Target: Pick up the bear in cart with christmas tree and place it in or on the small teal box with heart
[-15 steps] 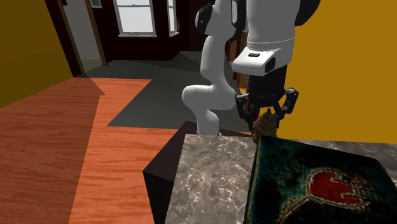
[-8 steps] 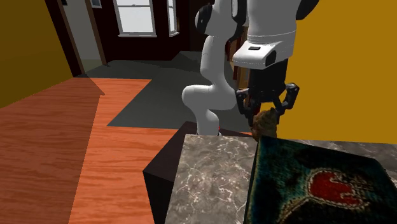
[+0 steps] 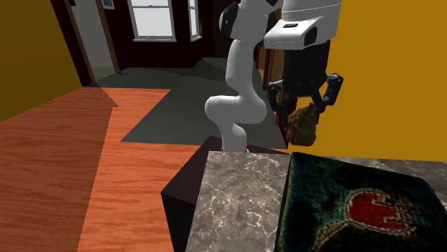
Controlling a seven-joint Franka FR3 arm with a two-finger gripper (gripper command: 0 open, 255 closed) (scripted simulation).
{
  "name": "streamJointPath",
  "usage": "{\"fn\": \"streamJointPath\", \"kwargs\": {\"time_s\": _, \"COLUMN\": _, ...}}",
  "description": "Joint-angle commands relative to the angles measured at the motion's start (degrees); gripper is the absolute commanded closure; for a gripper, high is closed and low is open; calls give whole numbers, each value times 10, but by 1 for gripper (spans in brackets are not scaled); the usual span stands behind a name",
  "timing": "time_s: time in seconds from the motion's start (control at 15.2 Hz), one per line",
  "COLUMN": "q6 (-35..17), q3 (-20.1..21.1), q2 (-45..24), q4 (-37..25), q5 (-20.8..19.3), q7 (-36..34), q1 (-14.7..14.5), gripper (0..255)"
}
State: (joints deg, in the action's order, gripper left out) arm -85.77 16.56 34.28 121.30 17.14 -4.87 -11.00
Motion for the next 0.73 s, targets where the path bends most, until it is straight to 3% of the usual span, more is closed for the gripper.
{"fn": "streamJointPath", "kwargs": {"time_s": 0.0, "q6": 15, "q3": -1, "q2": -5, "q4": -21, "q5": -2, "q7": -3, "q1": 1, "gripper": 255}}
{"fn": "streamJointPath", "kwargs": {"time_s": 0.66, "q6": 86, "q3": -7, "q2": -36, "q4": -123, "q5": -9, "q7": -19, "q1": 5, "gripper": 255}}
